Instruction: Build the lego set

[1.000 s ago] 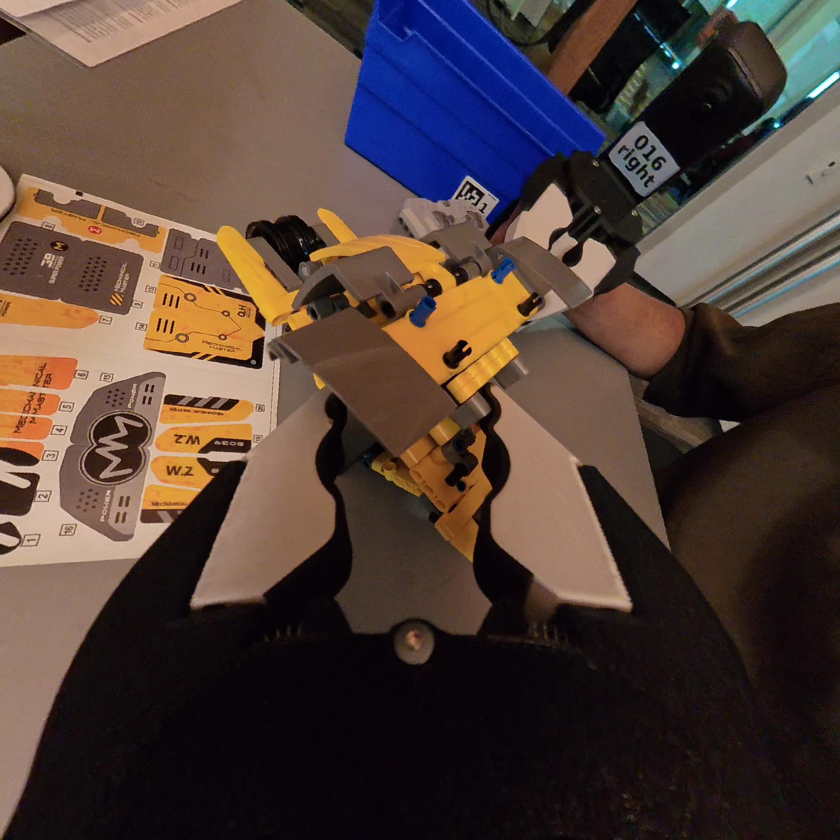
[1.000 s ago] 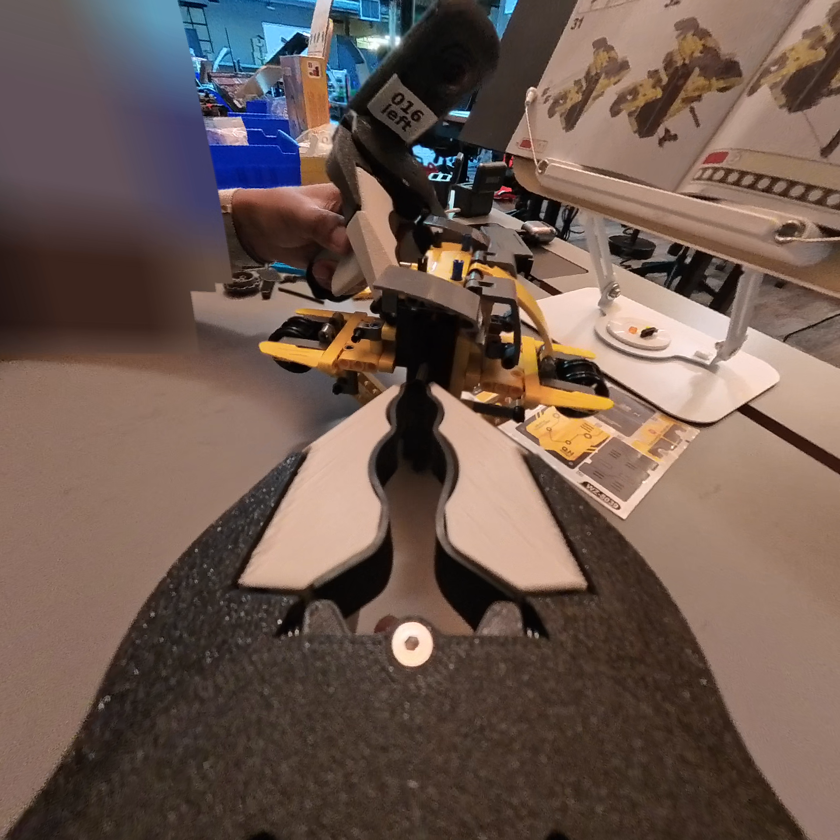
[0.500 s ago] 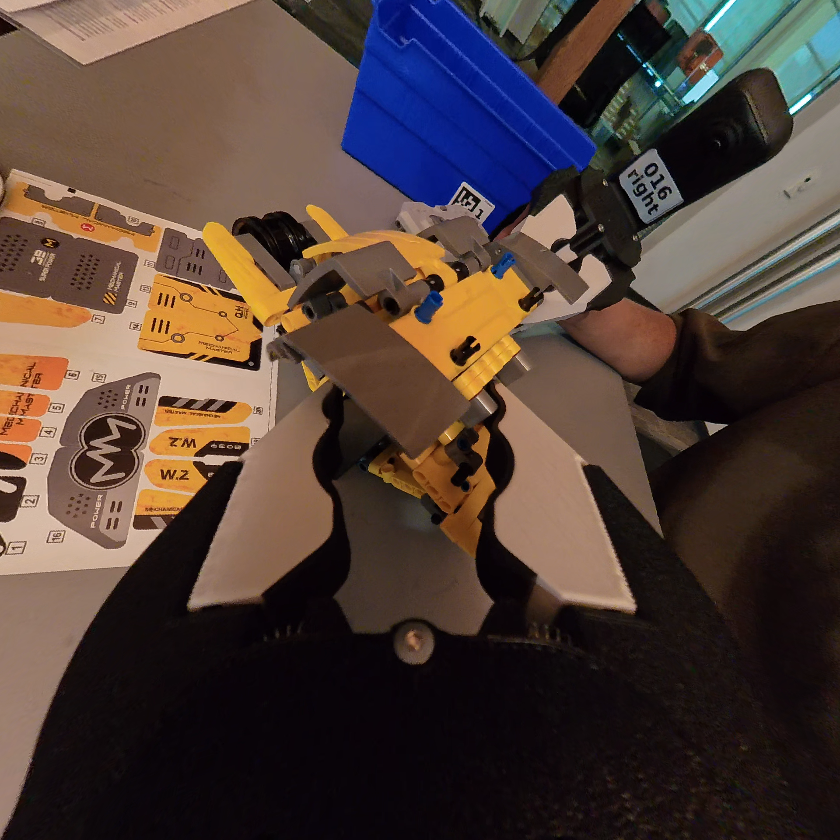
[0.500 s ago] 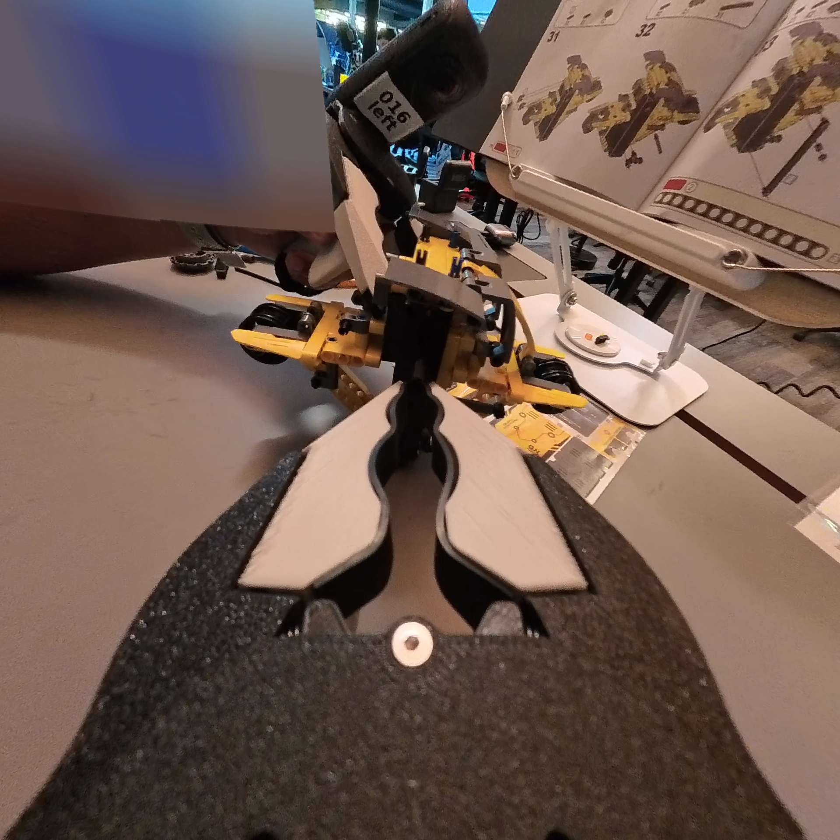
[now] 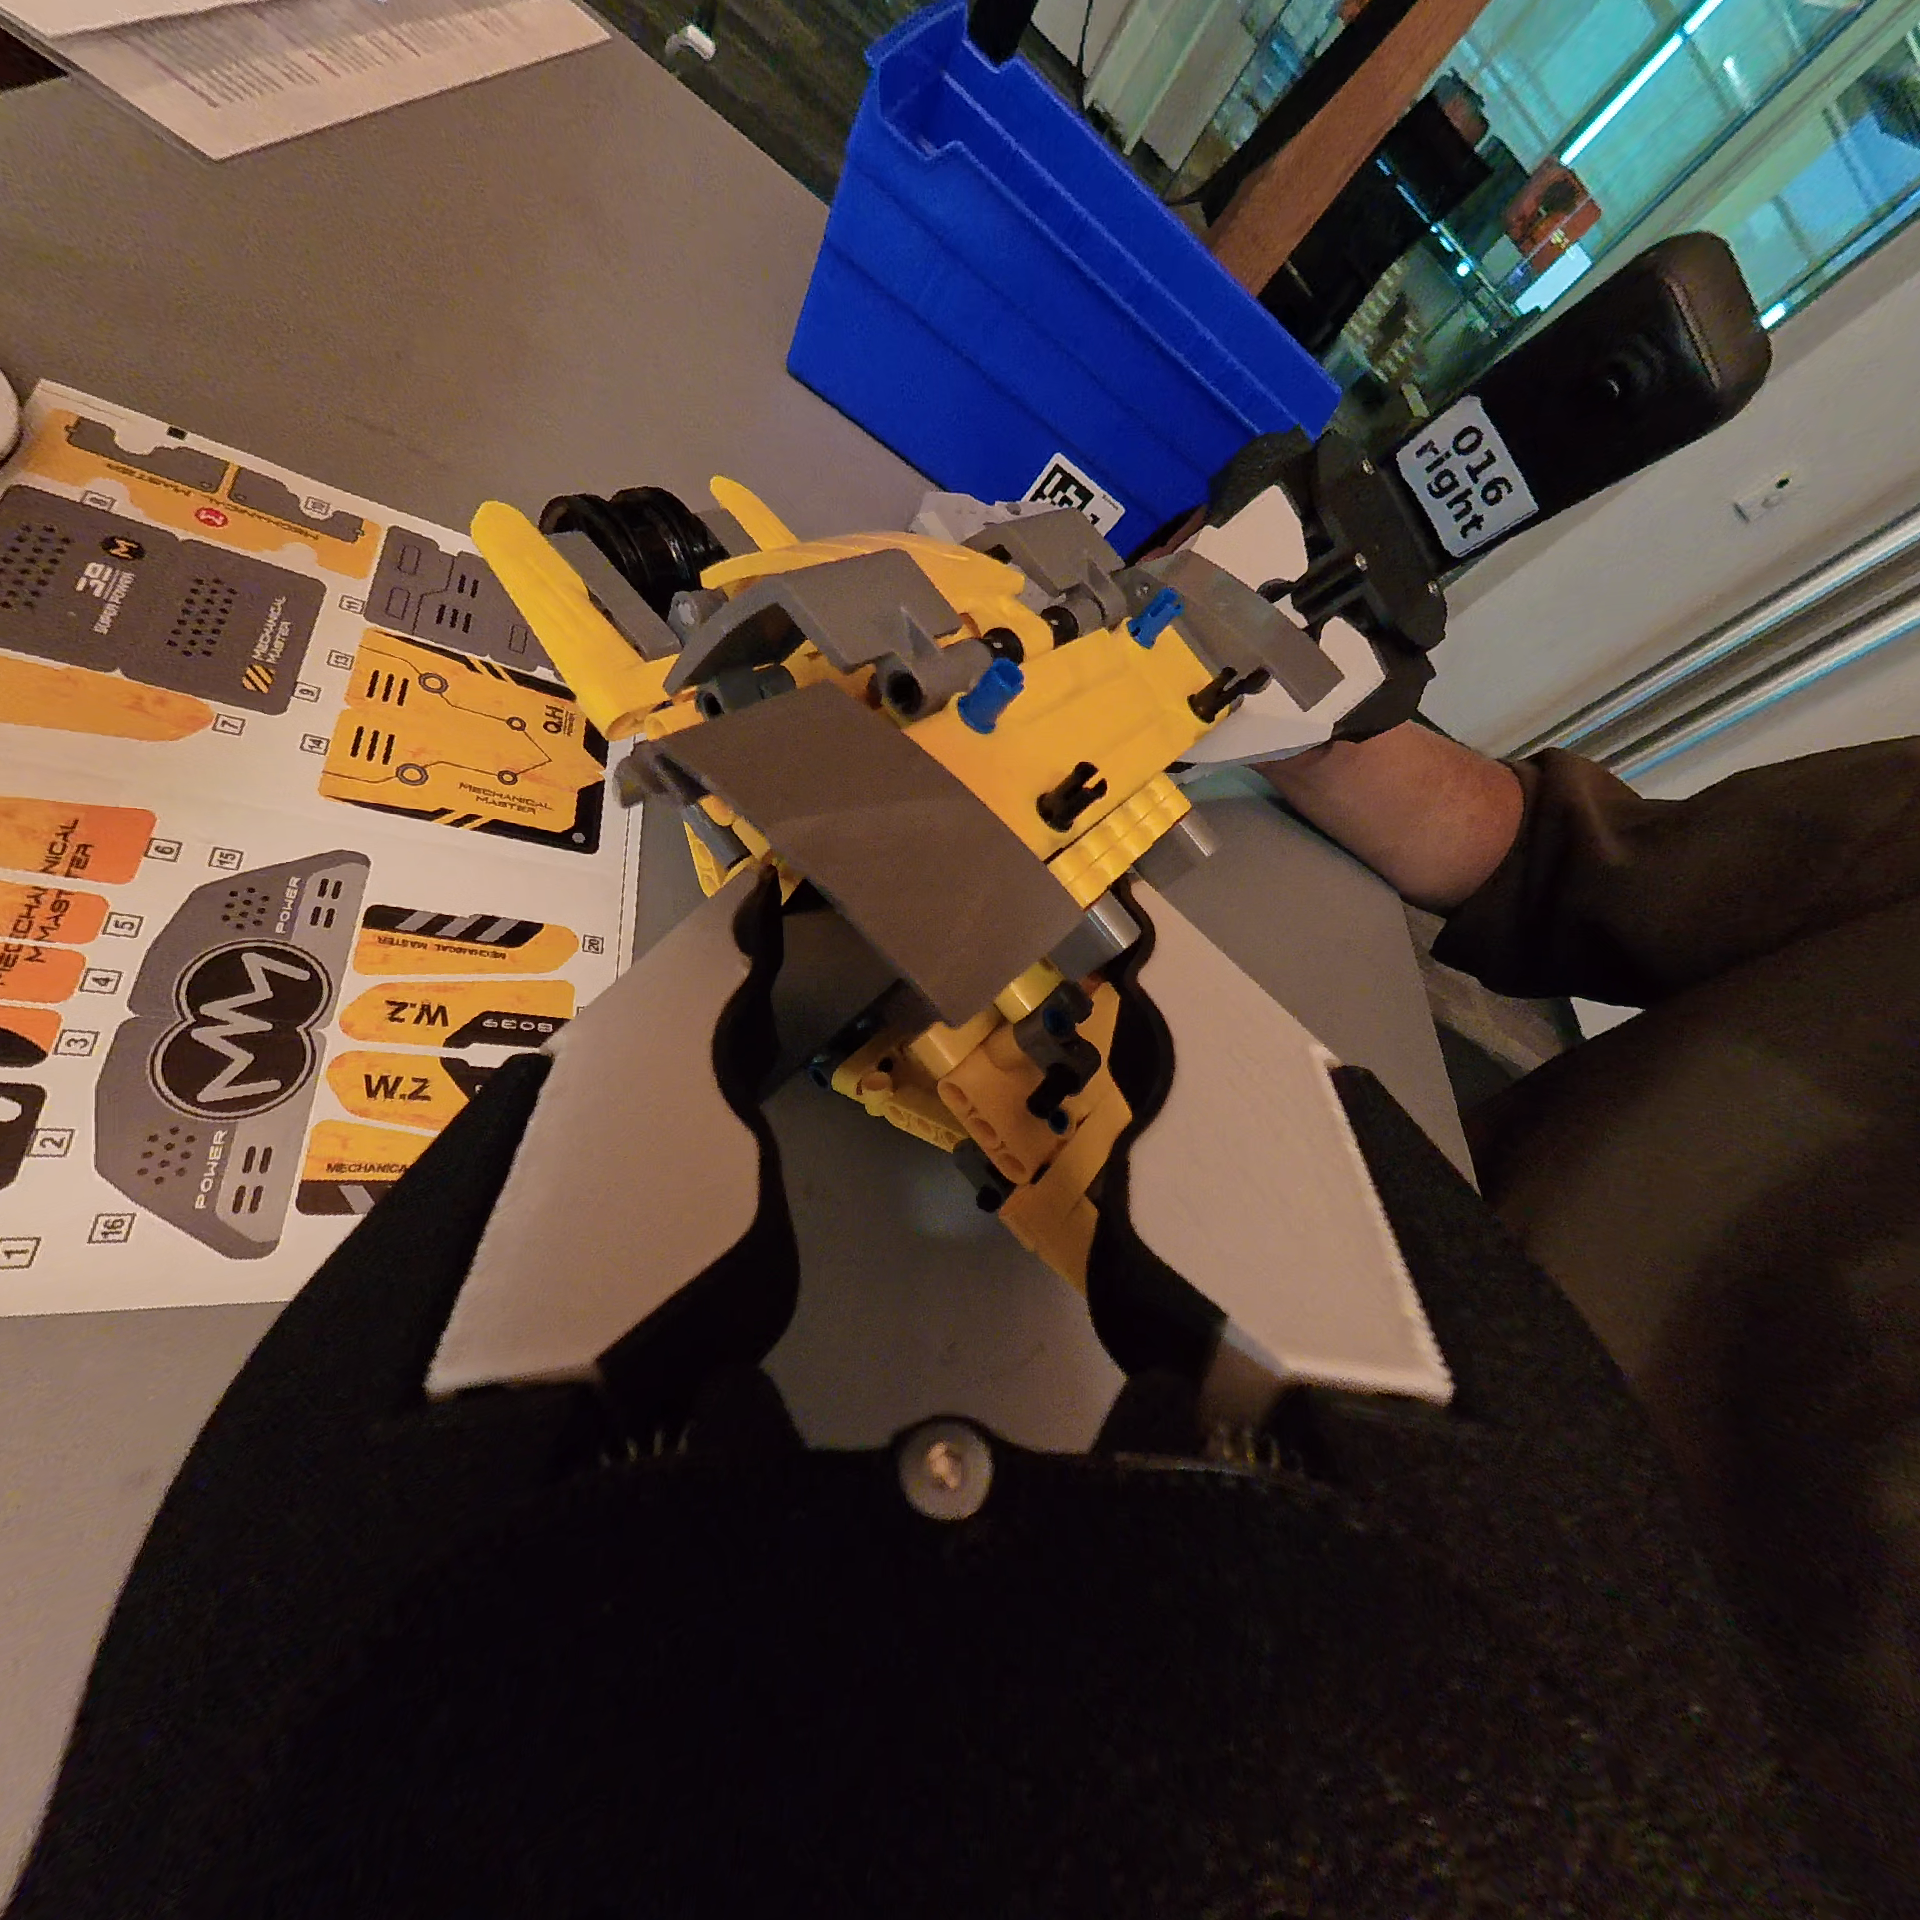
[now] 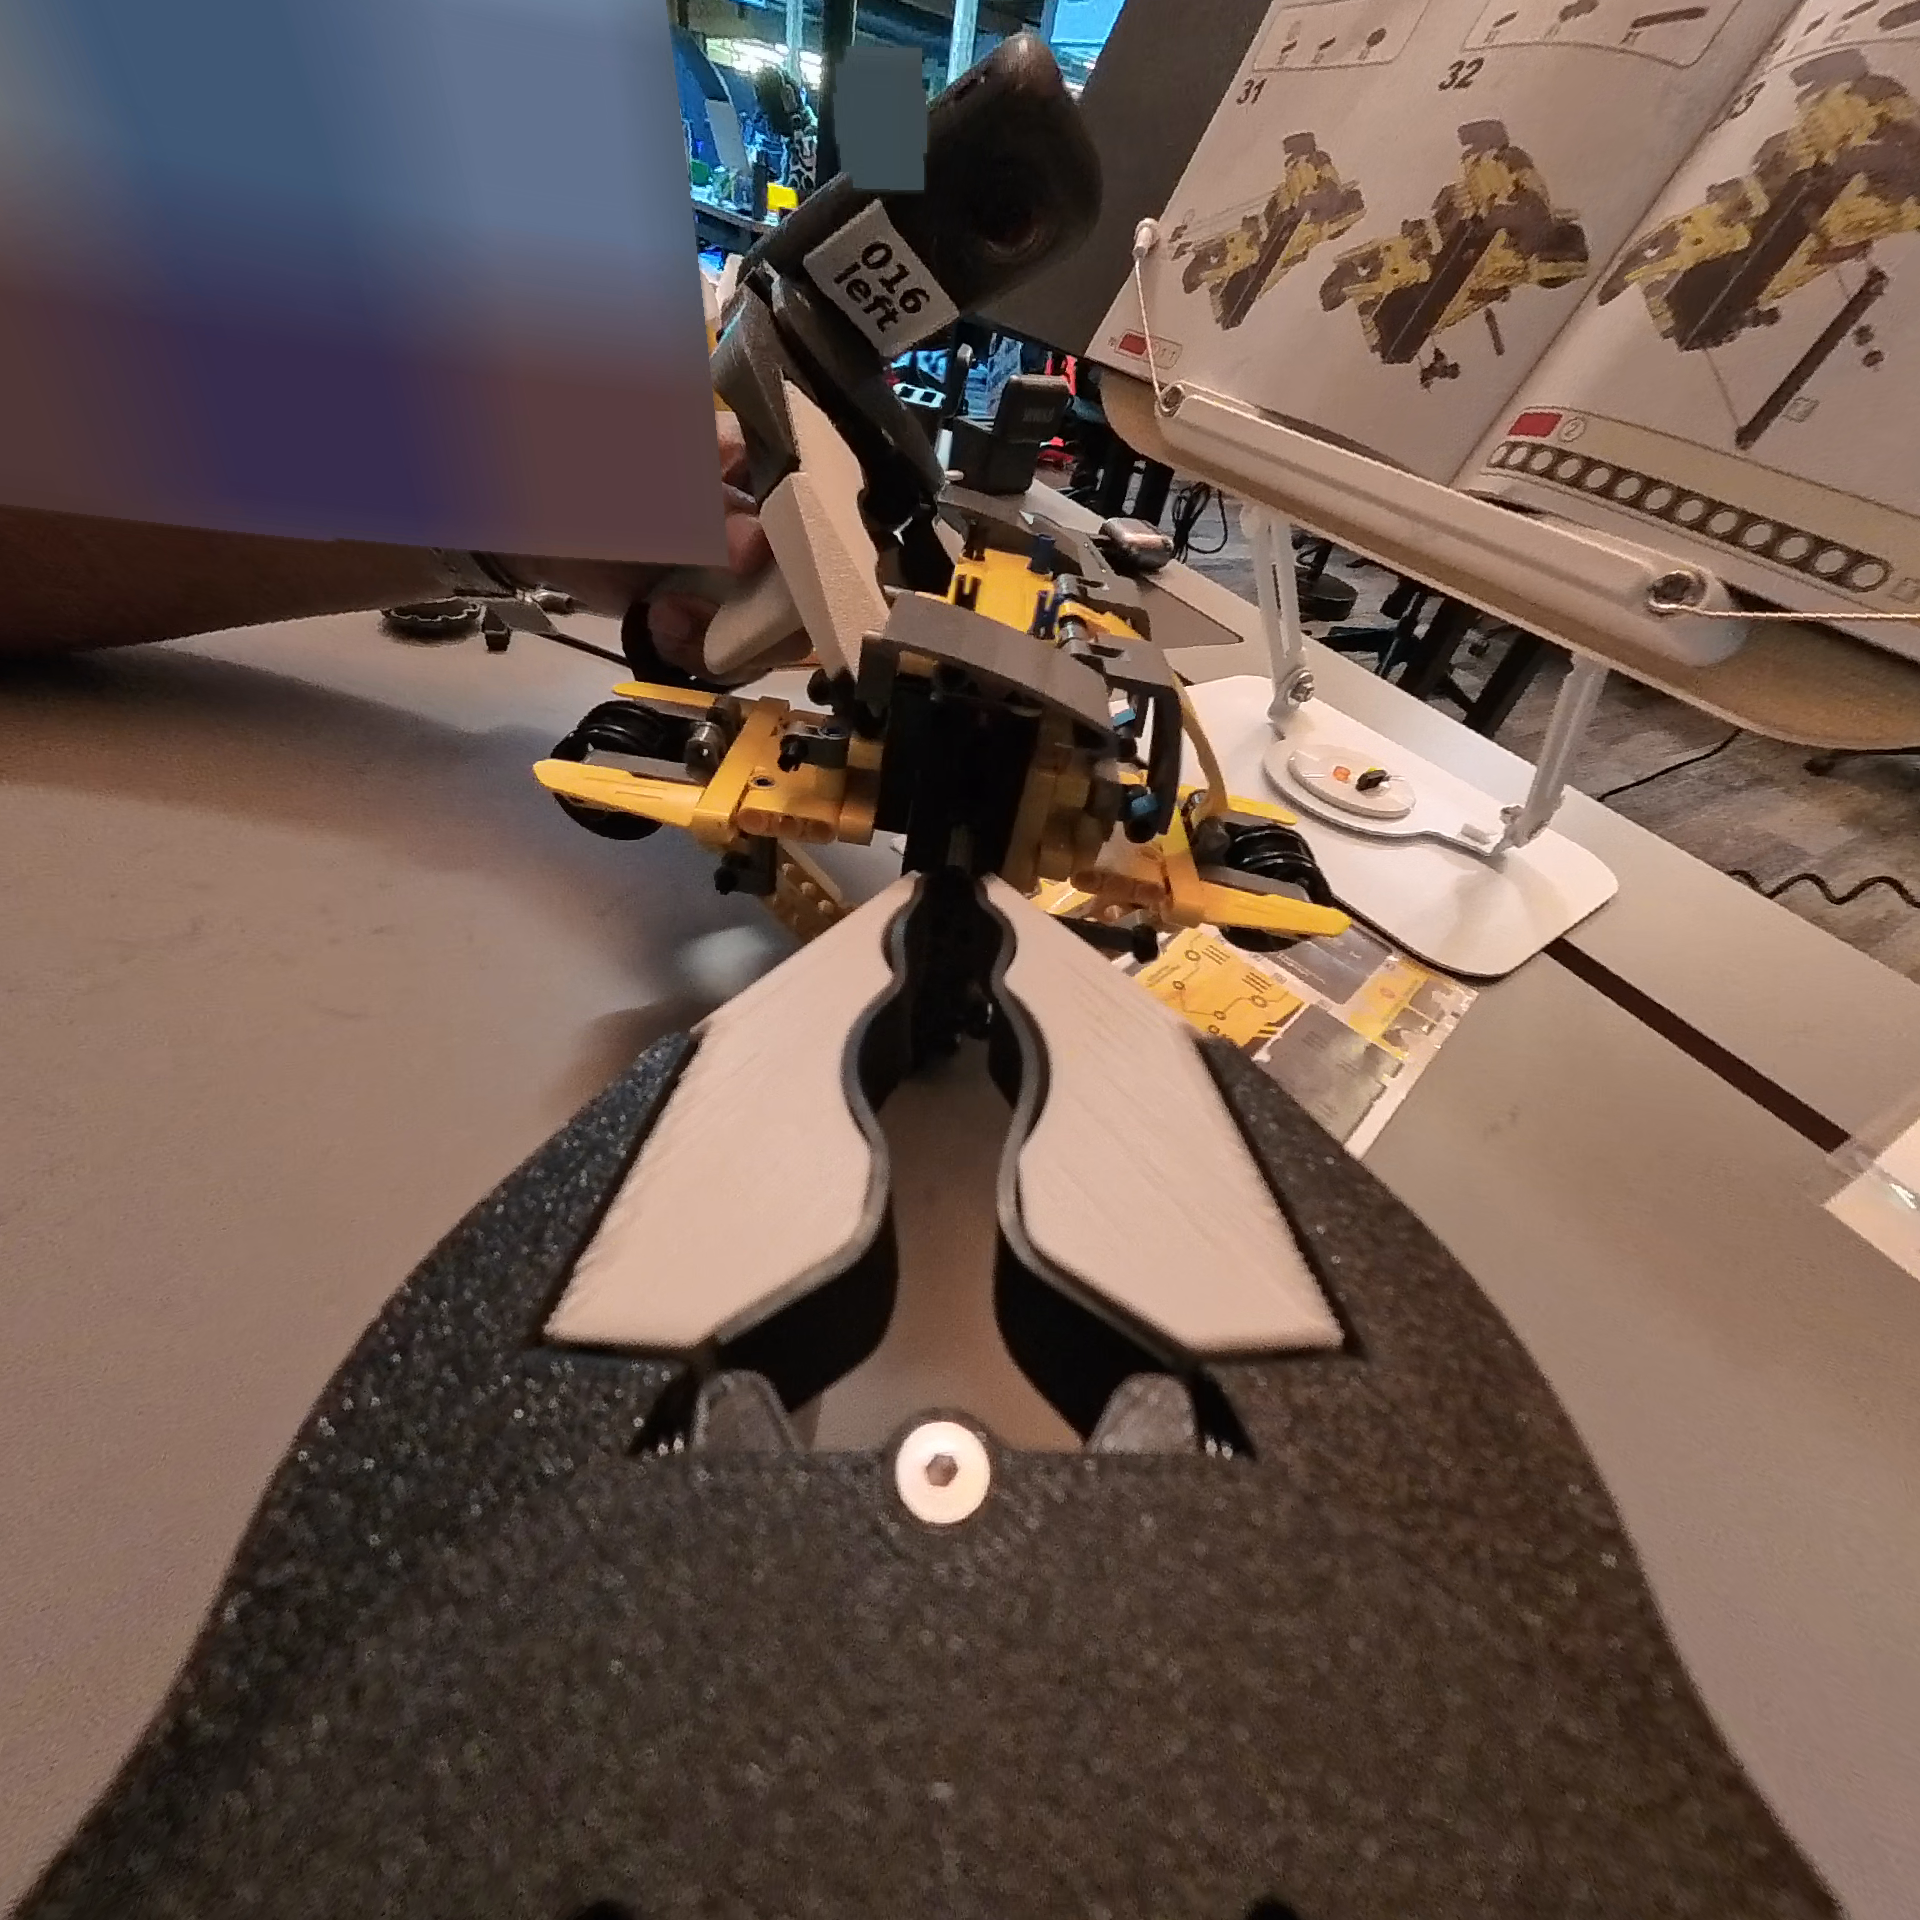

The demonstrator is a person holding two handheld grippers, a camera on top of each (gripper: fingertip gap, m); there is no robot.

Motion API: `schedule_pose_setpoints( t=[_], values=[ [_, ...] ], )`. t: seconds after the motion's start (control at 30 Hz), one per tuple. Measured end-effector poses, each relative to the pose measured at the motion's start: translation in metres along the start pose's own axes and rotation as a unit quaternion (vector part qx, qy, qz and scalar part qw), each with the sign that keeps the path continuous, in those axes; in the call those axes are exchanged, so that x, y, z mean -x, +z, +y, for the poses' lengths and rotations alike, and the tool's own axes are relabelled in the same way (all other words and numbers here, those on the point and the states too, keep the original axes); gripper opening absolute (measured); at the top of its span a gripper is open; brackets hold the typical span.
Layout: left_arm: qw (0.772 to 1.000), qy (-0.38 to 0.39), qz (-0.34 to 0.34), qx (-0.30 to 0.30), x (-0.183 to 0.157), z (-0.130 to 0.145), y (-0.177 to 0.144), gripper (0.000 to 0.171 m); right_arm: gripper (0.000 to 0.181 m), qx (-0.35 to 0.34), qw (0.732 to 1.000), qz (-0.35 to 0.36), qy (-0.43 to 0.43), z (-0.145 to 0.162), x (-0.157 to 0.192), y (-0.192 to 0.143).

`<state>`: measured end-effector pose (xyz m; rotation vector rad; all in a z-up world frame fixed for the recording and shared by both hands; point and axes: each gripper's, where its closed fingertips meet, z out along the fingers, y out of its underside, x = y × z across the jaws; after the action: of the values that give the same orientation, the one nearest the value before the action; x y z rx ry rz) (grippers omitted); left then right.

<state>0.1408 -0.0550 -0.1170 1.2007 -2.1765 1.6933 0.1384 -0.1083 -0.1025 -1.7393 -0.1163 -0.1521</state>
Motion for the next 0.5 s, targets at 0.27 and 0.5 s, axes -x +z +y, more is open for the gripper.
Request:
schedule_pose_setpoints(
  t=[0.27,0.5],
  values=[
    [1.000,-0.017,0.013,-0.011,0.0012,-0.0009,-0.0016,0.057,0.006,-0.010,1.000,-0.009,0.027,-0.0031,-0.0004,0.0026],
    [0.999,-0.024,0.021,-0.017,0.0024,-0.0013,-0.0034,0.058,0.006,-0.024,0.997,-0.030,0.066,-0.0073,-0.0019,0.0048]
  ],
)
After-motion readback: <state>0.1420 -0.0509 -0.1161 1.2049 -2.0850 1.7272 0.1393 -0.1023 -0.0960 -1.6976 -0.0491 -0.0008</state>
